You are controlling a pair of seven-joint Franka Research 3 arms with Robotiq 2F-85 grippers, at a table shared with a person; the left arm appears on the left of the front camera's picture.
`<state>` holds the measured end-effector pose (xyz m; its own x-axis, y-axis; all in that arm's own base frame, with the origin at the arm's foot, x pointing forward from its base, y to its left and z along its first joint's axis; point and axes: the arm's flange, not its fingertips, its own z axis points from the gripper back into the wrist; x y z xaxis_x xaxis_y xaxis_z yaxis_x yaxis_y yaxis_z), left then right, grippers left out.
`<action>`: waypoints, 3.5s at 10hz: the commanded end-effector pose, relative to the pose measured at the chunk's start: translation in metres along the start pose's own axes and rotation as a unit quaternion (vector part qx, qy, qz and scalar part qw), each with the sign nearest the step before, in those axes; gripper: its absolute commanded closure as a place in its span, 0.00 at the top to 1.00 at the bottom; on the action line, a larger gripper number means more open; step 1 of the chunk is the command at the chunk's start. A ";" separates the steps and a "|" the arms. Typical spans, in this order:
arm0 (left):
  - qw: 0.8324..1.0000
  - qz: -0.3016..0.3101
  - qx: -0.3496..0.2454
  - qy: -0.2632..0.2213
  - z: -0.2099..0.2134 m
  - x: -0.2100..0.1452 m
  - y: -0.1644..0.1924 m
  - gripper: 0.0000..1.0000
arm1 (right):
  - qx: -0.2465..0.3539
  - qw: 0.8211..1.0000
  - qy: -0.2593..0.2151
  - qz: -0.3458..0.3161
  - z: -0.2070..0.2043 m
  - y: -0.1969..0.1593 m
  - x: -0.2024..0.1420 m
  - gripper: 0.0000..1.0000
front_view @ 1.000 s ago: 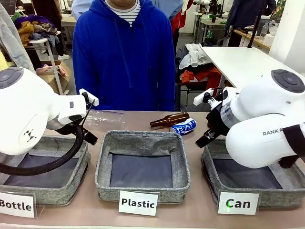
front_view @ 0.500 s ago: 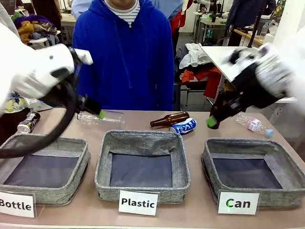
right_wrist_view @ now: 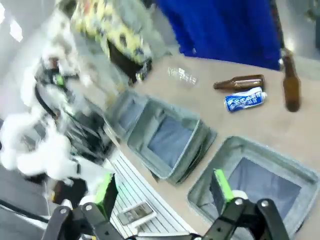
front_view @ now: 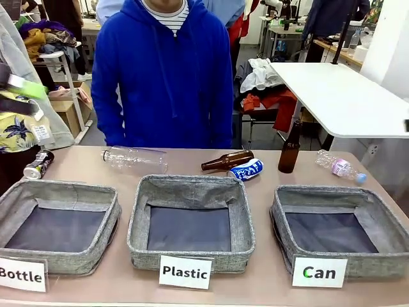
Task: Sort the can waste into the basket.
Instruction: Pick up the can waste from the table and place it in the right Fabric basket.
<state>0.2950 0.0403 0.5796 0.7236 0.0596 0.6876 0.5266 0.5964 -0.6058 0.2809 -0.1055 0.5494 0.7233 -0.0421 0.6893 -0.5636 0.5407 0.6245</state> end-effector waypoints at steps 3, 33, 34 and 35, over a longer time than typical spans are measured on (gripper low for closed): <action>0.977 0.148 0.056 -0.146 0.028 -0.080 0.065 1.00 | 0.078 0.983 -0.109 -0.128 0.039 -0.095 -0.011 1.00; 0.958 0.124 0.249 0.075 0.046 0.137 0.185 1.00 | 0.064 0.980 -0.113 -0.148 0.048 -0.102 -0.024 1.00; 0.963 0.148 0.220 0.049 0.090 0.130 0.176 1.00 | 0.064 0.980 -0.113 -0.148 0.048 -0.102 -0.024 1.00; 0.956 0.172 0.236 0.015 0.122 0.118 0.173 1.00 | 0.064 0.980 -0.113 -0.148 0.048 -0.102 -0.024 1.00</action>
<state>0.4328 0.2052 0.5996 0.8230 0.2347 0.5173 0.0713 0.8608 -0.5040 0.2987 -0.1989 0.4848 0.7809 -0.3740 0.5003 -0.3695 0.3691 0.8528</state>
